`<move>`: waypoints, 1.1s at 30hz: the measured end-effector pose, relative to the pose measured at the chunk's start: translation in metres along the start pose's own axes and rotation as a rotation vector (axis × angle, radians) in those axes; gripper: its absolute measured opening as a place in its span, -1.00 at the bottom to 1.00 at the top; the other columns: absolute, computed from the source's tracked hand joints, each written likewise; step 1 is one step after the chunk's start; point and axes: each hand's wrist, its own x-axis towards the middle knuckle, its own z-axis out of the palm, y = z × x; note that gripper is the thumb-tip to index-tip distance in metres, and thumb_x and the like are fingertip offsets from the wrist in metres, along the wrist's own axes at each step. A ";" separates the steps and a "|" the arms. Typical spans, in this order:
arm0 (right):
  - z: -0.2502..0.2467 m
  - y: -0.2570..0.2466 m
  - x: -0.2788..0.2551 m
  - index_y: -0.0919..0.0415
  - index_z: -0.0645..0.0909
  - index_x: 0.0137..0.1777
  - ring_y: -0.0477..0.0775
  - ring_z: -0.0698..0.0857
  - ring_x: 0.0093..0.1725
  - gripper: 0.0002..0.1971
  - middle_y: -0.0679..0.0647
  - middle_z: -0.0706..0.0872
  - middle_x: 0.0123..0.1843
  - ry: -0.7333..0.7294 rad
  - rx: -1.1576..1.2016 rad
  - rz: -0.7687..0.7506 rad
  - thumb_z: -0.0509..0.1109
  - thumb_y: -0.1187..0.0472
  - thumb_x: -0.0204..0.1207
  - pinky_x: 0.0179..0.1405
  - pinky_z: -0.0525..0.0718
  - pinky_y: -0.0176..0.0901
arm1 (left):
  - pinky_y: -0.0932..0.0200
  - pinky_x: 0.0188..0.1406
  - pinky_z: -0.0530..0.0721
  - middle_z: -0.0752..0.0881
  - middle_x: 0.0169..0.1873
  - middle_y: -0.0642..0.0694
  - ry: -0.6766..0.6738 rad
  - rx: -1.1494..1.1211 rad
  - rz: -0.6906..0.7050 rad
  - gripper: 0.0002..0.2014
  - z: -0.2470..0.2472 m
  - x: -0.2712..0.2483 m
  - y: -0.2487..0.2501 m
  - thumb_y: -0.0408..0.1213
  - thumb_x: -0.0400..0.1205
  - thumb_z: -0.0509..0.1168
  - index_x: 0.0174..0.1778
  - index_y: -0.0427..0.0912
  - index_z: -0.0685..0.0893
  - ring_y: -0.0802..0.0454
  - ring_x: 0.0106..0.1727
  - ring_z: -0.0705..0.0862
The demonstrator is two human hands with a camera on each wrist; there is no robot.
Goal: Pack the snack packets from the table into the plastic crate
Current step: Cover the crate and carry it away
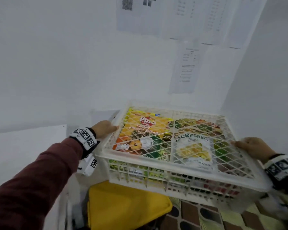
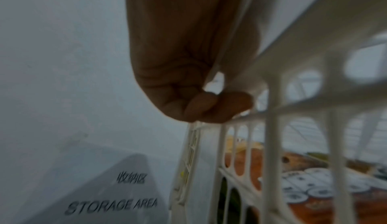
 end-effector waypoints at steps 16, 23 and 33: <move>0.223 0.038 0.184 0.33 0.48 -0.44 0.23 0.56 -0.36 -0.42 0.22 0.53 -0.45 -0.439 -0.192 -0.269 0.25 -0.24 0.46 -0.46 0.31 -0.17 | 0.21 -0.17 0.32 0.49 -0.17 -0.20 -0.003 -0.128 -0.593 -0.75 0.171 0.053 -0.119 -0.16 0.73 0.07 -0.15 -0.28 0.43 -0.04 -0.13 0.49; 0.342 0.081 0.208 0.15 0.36 -0.52 0.20 0.56 -0.33 -0.30 0.14 0.49 -0.48 -0.533 -0.090 -0.251 0.10 -0.57 0.25 -0.24 0.32 -0.09 | 0.14 -0.22 0.34 0.53 -0.33 -0.21 0.066 -0.246 -0.760 -0.74 0.256 0.046 -0.181 -0.18 0.69 0.17 -0.23 -0.28 0.48 -0.14 -0.12 0.57; 0.477 0.153 0.239 0.33 0.50 -0.41 0.28 0.61 -0.35 -0.27 0.27 0.57 -0.46 -0.621 -0.152 -0.313 0.16 -0.46 0.17 -0.27 0.50 -0.01 | 0.16 -0.40 0.15 0.38 -0.48 -0.04 0.181 -0.262 -0.883 -0.64 0.386 0.046 -0.242 -0.20 0.71 0.13 -0.42 -0.08 0.27 -0.05 -0.38 0.45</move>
